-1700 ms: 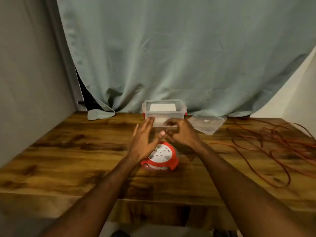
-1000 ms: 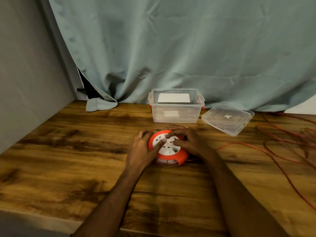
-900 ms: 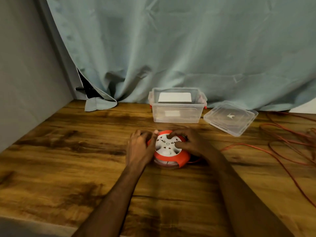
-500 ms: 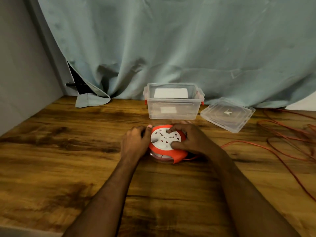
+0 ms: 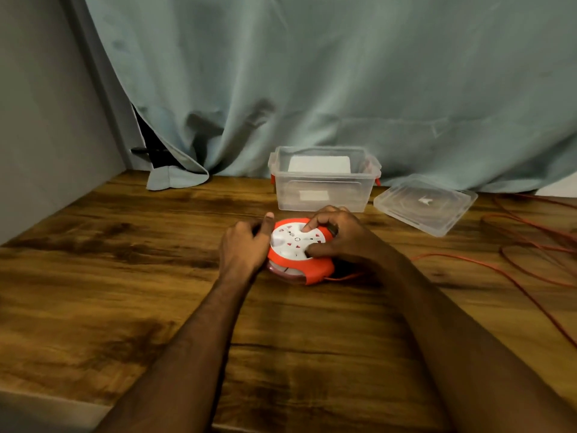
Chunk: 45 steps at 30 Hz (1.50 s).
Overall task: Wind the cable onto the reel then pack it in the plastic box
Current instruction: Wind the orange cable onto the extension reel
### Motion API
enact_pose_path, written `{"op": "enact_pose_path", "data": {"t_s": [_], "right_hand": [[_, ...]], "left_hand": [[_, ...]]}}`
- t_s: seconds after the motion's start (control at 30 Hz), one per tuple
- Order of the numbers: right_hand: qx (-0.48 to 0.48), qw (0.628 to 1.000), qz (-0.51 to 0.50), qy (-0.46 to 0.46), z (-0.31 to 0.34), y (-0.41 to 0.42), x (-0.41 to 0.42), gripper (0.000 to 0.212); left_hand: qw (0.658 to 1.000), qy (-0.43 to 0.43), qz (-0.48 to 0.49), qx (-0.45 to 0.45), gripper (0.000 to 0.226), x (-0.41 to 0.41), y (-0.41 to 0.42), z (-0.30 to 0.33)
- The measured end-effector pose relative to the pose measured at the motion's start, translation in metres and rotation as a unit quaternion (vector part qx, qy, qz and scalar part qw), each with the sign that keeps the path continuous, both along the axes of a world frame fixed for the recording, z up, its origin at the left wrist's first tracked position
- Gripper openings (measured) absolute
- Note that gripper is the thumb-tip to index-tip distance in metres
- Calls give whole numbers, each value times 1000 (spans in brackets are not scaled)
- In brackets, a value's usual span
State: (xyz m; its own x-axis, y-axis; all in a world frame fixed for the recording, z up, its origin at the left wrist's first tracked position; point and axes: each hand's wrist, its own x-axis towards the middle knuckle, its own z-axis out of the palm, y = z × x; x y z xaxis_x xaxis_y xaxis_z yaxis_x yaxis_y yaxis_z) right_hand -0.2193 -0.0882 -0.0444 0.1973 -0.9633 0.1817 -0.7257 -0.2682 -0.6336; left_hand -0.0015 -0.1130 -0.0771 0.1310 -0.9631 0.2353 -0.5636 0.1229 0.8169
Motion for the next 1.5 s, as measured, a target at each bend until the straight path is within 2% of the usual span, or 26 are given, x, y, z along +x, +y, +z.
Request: {"op": "enact_pose_path", "data": {"t_s": [0.13,0.33,0.43,0.67,0.77,0.83,0.9,0.97,1.07,1.23,1.33,1.4,1.5], "right_hand": [[11,997,-15,75,12,7,0,46],[-4,995,-40,94,20,17,1,72],[-15,993,-62,102,20,18,7,65],[-97,981,-99,139,16,9,36,63],[-131,976,-70,156,18,3,43,57],[-183,970,-15,162,16,2,43,52],[-218,967,34,129,11,4,39,41],[-184,979,44,69,7,7,32,21],[-104,993,52,10,11,9,19,34],[-67,994,71,42,21,13,-4,49],[-81,994,46,54,18,14,-6,52],[-93,992,39,78,18,15,0,62],[-57,993,79,64,24,18,4,69]], "left_hand": [[999,29,-9,18,86,0,2,1],[996,77,-34,15,68,0,7,8],[994,96,-58,9,44,-1,7,8],[978,195,-68,43,37,3,1,6],[969,236,-56,50,29,5,-3,6],[963,262,-51,41,30,6,-2,7],[957,280,-63,31,33,6,-1,8],[954,290,-76,22,32,7,-5,7],[949,298,-100,22,28,7,-11,4],[947,293,-128,18,29,4,-9,4],[947,296,-125,17,29,3,-12,3],[948,290,-130,16,29,3,-14,2],[947,280,-156,11,31,3,-13,2]]}}
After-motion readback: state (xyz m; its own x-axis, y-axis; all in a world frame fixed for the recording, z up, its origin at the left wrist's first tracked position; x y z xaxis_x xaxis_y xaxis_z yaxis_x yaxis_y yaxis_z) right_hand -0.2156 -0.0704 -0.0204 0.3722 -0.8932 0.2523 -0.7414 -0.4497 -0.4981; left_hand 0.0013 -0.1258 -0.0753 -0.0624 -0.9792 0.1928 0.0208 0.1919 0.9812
